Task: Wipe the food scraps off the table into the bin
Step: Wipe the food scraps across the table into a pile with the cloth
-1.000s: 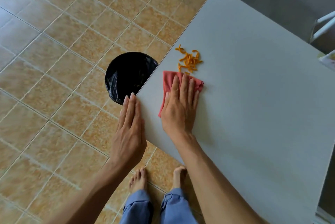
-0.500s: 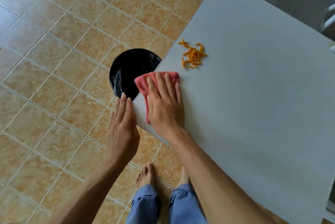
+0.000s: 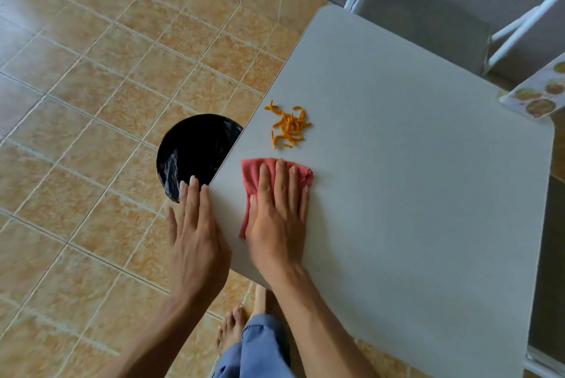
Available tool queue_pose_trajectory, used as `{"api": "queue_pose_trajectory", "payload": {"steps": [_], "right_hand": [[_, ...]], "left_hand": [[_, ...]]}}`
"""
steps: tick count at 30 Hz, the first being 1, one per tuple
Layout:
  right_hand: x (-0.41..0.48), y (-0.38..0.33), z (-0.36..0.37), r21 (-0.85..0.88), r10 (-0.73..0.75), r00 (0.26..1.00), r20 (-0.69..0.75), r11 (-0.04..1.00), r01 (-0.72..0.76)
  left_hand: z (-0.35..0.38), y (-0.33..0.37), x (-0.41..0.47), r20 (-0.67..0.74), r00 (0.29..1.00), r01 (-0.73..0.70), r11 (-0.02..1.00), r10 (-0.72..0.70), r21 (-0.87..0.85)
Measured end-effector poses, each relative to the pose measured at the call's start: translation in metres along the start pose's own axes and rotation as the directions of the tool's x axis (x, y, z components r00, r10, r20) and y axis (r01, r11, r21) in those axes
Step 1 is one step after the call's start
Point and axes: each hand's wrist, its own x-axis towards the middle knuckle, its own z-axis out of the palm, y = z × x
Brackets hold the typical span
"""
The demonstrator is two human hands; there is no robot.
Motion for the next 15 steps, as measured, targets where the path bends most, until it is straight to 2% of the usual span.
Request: {"api": "queue_pose_trajectory", "payload": {"steps": [4,8,12,15], "right_hand": [[0.054,0.005,0.002,0.029,0.005,1.0,-0.011,1.0,-0.005],[0.014,0.035,-0.008,0.036,-0.092,0.995,0.021,0.995,0.092],[-0.032,0.084,-0.037,0.0,-0.135,0.989,0.057,0.991,0.135],[-0.025,0.117,-0.045,-0.052,-0.057,0.998,0.027,0.997,0.058]], "left_hand": [[0.01,0.026,0.032,-0.049,0.998,-0.03,0.998,0.028,-0.048],[0.019,0.053,0.063,-0.055,0.996,-0.071,0.989,0.064,-0.131],[0.038,0.06,0.075,-0.044,0.996,-0.084,0.994,0.081,-0.066],[0.048,0.061,0.073,-0.06,0.994,-0.089,0.994,0.093,0.061]]}}
